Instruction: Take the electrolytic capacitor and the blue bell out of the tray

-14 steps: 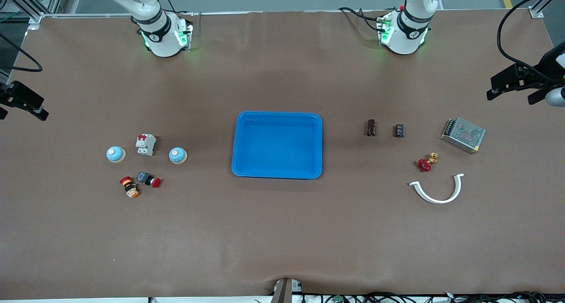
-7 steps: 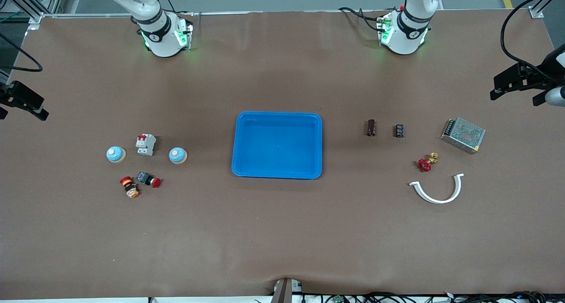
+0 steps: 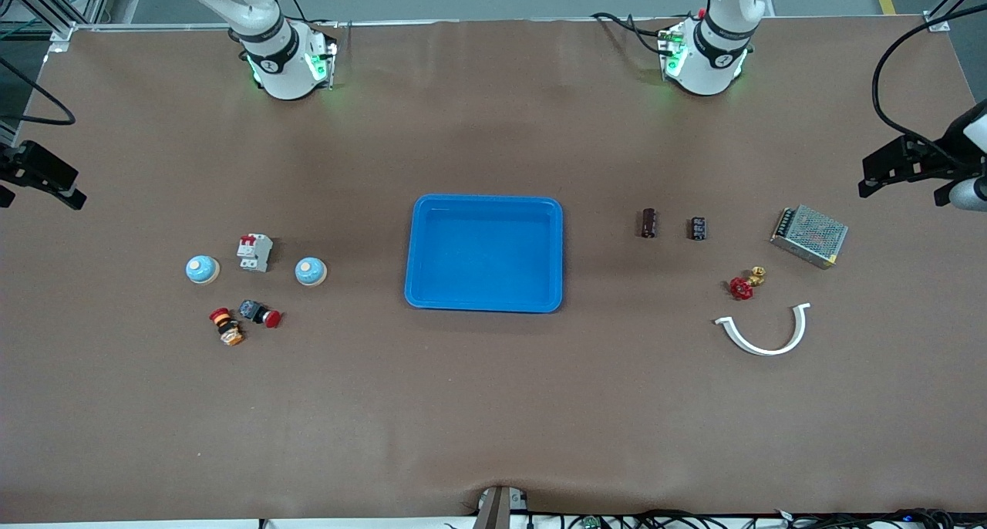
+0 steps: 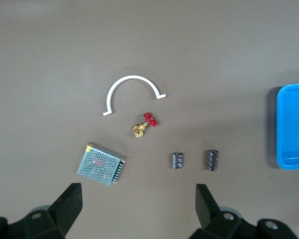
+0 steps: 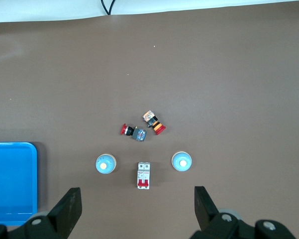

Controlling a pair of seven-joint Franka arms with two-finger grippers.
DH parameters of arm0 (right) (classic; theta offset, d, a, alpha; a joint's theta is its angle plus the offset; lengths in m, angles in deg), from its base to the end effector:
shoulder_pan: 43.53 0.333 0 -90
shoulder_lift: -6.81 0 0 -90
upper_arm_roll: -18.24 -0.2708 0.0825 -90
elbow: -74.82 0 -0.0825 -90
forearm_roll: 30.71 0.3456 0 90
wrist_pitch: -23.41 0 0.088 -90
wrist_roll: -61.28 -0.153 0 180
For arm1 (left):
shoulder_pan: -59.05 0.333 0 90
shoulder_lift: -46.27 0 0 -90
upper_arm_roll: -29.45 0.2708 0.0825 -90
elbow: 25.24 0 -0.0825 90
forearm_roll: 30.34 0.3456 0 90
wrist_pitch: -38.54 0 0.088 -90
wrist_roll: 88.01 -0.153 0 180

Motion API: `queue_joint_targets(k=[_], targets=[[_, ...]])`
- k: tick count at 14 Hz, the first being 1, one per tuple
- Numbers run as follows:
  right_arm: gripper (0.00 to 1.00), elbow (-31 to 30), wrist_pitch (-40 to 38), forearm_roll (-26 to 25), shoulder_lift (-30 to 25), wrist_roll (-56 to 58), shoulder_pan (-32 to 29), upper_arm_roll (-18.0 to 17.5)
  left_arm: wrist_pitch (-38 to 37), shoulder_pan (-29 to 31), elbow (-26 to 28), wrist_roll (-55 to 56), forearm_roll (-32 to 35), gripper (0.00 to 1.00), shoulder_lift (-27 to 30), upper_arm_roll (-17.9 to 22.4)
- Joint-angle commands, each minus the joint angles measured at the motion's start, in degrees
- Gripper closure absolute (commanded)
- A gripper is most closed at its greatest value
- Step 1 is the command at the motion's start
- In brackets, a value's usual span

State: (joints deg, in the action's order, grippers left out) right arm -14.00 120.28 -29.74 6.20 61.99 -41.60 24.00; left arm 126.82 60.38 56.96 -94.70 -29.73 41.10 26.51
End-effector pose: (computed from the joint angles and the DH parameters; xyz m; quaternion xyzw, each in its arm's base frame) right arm 0.5315 -0.0334 0.5599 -0.9967 0.0276 -0.0758 0.0060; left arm 0.5383 -0.0124 0.5420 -0.9974 0.0720 -0.0079 0.0034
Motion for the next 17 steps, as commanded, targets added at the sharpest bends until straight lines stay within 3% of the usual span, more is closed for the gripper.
queue_joint_targets(k=[1,17], targets=[[0.00,-0.9,-0.3,-0.3,-1.1,0.4,0.1,0.0,0.1,-0.2,-1.3,-0.2,1.3,0.00,-0.6,0.3],[0.00,-0.7,-0.4,-0.3,-1.1,0.4,-0.1,0.0,0.1,0.2,-1.7,0.4,1.5,0.00,-0.4,0.7]])
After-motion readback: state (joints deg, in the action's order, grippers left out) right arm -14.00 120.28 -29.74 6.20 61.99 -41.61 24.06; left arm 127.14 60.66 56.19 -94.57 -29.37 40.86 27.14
